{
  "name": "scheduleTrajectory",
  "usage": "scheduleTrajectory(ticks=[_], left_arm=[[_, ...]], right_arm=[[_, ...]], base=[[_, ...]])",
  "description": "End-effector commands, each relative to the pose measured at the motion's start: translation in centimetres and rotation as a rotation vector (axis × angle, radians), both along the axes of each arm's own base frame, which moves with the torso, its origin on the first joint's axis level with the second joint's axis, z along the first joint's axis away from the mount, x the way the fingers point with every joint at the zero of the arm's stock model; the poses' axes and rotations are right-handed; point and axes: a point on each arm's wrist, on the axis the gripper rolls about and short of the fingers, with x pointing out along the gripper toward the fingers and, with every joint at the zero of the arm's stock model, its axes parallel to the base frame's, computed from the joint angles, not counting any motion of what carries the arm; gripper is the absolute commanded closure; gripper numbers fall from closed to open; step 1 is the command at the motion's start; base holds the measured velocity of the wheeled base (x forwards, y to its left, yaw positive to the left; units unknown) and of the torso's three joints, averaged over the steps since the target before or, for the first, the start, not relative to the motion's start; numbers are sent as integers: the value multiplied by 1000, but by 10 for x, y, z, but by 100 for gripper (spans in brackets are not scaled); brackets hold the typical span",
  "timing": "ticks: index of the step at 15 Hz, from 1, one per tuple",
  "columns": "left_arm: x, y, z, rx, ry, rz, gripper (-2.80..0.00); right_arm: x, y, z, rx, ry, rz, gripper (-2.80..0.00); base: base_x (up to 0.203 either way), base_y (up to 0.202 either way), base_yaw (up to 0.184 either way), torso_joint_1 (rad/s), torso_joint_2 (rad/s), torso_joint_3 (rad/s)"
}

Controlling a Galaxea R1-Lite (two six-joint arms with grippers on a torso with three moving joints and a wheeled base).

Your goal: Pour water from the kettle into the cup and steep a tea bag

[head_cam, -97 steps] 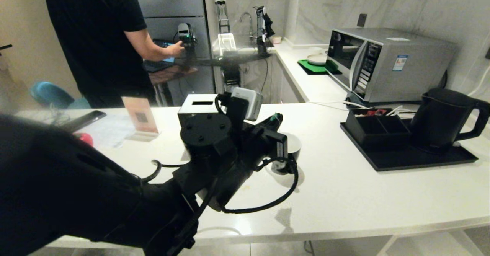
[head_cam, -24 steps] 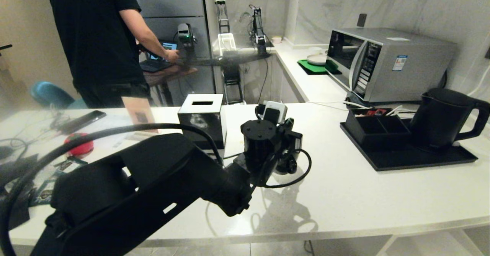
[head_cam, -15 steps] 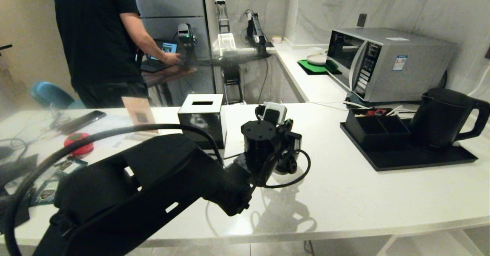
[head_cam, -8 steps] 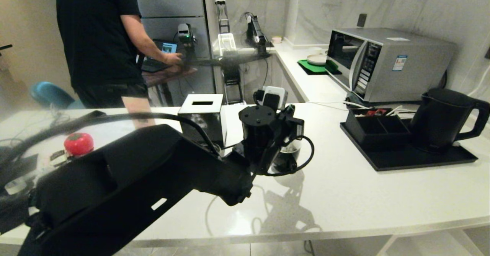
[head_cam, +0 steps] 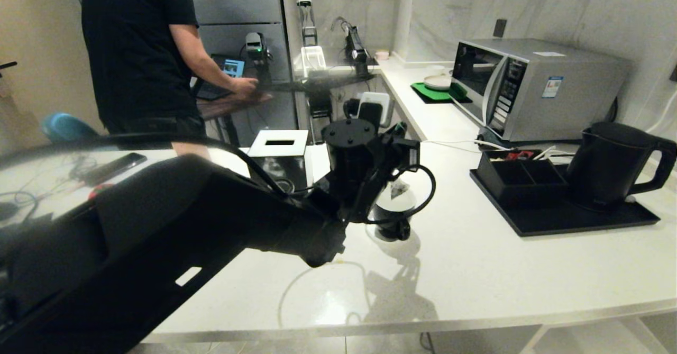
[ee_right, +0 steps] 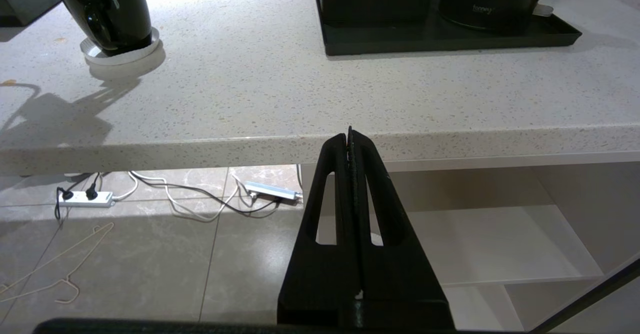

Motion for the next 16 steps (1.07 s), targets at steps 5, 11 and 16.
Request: scheduleTrajectory(ticks=[5,11,16], left_arm=[[0,0,7,-15,-14,2,0],[3,-4,-8,4,6,-1,0],[7,-10,-32,34,36,-2,0]], right_arm=[[0,0,0,0,-1,0,0],[0,0,0,0,-1,0,0],[0,0,0,0,-1,0,0]], base=[[0,0,0,0,0,0],[0,0,0,0,0,0],[0,0,0,0,0,0]])
